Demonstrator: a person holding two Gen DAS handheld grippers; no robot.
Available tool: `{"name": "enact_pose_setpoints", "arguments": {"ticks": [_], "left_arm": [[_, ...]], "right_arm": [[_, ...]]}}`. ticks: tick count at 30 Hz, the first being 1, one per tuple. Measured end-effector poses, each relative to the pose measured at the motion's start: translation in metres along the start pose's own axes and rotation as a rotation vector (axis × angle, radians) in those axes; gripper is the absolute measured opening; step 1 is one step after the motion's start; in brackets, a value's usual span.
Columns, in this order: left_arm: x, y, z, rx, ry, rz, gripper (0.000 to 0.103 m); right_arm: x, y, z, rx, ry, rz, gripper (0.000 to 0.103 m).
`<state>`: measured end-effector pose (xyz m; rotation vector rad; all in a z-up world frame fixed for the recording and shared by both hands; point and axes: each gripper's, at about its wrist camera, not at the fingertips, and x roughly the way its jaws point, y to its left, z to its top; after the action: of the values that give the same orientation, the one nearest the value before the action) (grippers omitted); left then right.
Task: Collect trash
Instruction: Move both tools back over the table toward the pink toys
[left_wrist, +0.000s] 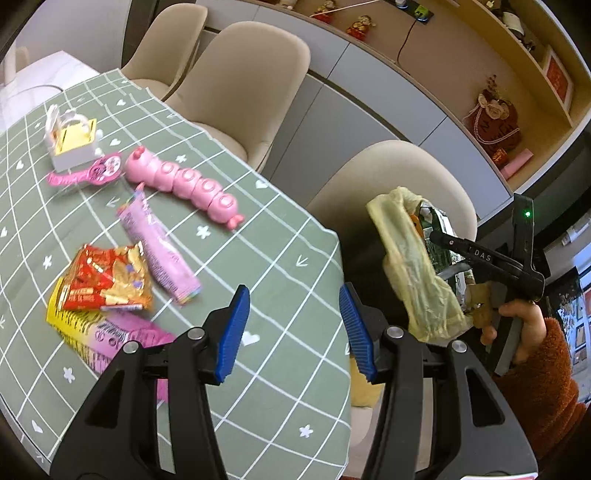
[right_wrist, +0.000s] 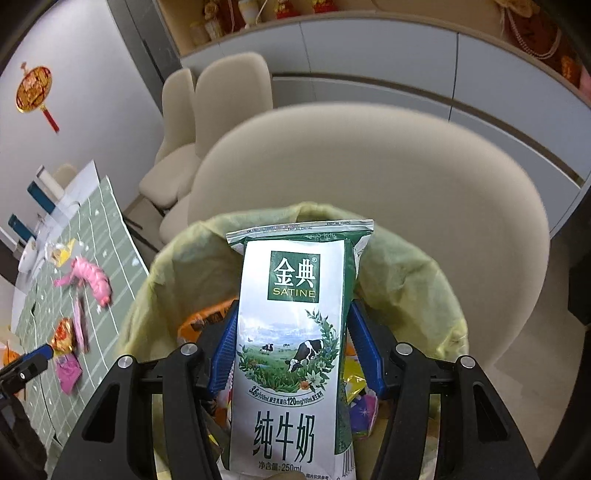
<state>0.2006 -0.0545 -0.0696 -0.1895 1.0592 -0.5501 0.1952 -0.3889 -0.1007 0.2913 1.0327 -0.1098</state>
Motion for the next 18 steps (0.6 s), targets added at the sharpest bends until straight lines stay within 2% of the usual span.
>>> {"name": "enact_pose_setpoints", "arguments": {"ticks": [3, 8, 14, 18], "left_arm": [[-0.002, 0.005, -0.006, -0.006, -0.001, 0.015, 0.048], [-0.011, 0.019, -0.016, -0.024, -0.017, 0.053, 0.048], [-0.026, 0.055, -0.037, -0.111, -0.033, 0.123, 0.048], [-0.040, 0.078, -0.047, -0.173, -0.054, 0.175, 0.048]], "right_arm": [[0.007, 0.000, -0.002, 0.004, 0.023, -0.007, 0.054], [-0.003, 0.000, 0.001, 0.006, 0.006, -0.004, 0.054], [-0.035, 0.008, 0.002, -0.013, -0.073, -0.001, 0.055], [-0.060, 0.029, 0.002, -0.084, -0.153, 0.020, 0.055]]}}
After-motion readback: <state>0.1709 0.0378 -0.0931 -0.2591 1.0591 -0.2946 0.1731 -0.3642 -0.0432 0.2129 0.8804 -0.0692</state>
